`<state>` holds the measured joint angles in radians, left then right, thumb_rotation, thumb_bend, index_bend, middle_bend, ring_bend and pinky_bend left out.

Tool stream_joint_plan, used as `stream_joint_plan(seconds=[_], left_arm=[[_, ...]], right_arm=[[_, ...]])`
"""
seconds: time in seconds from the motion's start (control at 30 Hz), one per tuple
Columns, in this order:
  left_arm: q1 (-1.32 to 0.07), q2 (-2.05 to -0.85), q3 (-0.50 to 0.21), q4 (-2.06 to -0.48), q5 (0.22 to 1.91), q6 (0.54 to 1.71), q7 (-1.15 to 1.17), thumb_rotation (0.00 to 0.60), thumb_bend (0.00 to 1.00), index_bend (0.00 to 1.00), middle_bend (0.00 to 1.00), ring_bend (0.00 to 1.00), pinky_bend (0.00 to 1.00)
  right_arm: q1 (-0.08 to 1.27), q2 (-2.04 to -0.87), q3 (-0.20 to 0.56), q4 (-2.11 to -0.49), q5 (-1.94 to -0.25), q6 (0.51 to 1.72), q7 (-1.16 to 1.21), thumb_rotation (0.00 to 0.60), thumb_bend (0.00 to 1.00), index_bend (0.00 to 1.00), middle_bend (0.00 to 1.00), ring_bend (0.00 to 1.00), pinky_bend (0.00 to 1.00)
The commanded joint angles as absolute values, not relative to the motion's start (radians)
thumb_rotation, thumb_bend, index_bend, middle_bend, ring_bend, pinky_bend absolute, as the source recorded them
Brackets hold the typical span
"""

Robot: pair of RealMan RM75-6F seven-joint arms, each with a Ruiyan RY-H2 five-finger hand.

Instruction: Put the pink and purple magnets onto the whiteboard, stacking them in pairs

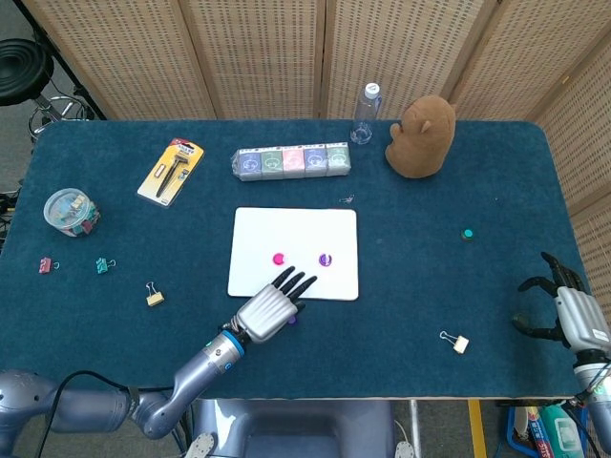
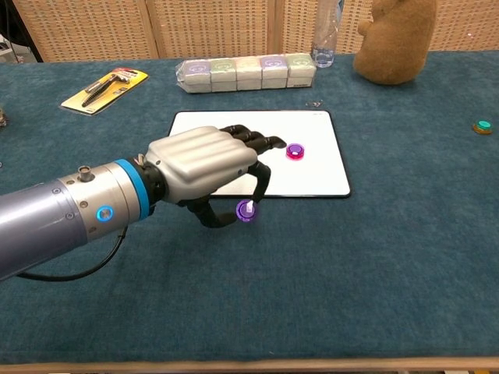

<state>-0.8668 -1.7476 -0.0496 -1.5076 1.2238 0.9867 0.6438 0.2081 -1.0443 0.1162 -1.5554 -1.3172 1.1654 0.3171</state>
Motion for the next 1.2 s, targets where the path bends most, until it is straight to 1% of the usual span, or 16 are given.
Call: stream_joint_plan(seconds=[0.03,0.23,0.43,0.5,0.67,0.87,1.2], left_arm=[[-0.885,-1.728,-0.092,-1.517,1.184,0.969,0.661,0.6,0.34,0.94,0.0,0.0,0.0],[-0.925,-1.703,-0.168,-1.494,1.092,0.917,0.665,0.6,0.34,0.94,0.0,0.0,0.0],[-0.95,-1.696,-0.208,-1.452,1.023,0.888,0.65,0.6,0.34,0.94,0.0,0.0,0.0],[-0.957,-1.696,-0.226,-1.413,0.984,0.872,0.633,0.6,0.34,0.94,0.0,0.0,0.0],[-0.97,-1.694,-0.237,-1.364,0.943,0.843,0.602,0.6,0.34,0.94,0.0,0.0,0.0],[-1.0,-1.706,-0.249,-1.282,0.891,0.777,0.553,0.6,0.35,0.93,0.0,0.0,0.0],[-1.033,-1.741,-0.237,-1.219,0.865,0.762,0.539,0.6,0.35,0.92,0.0,0.0,0.0]], right_arm=[[0.208,-1.044,0.116,-1.556,-1.318,1.165,0.317,0.6,0.18,0.4,0.0,0.0,0.0],[0.208,-1.044,0.116,-1.554,-1.316,1.163,0.319,0.6,0.18,0.4,0.0,0.0,0.0],[0.21,-1.044,0.116,-1.551,-1.314,1.16,0.321,0.6,0.18,0.4,0.0,0.0,0.0],[0.211,-1.046,0.115,-1.549,-1.314,1.156,0.32,0.6,0.18,0.4,0.0,0.0,0.0],[0.212,-1.047,0.114,-1.549,-1.314,1.155,0.319,0.6,0.18,0.4,0.0,0.0,0.0],[0.213,-1.049,0.114,-1.55,-1.312,1.153,0.316,0.6,0.18,0.4,0.0,0.0,0.0],[0.213,-1.048,0.116,-1.546,-1.308,1.149,0.323,0.6,0.18,0.4,0.0,0.0,0.0]])
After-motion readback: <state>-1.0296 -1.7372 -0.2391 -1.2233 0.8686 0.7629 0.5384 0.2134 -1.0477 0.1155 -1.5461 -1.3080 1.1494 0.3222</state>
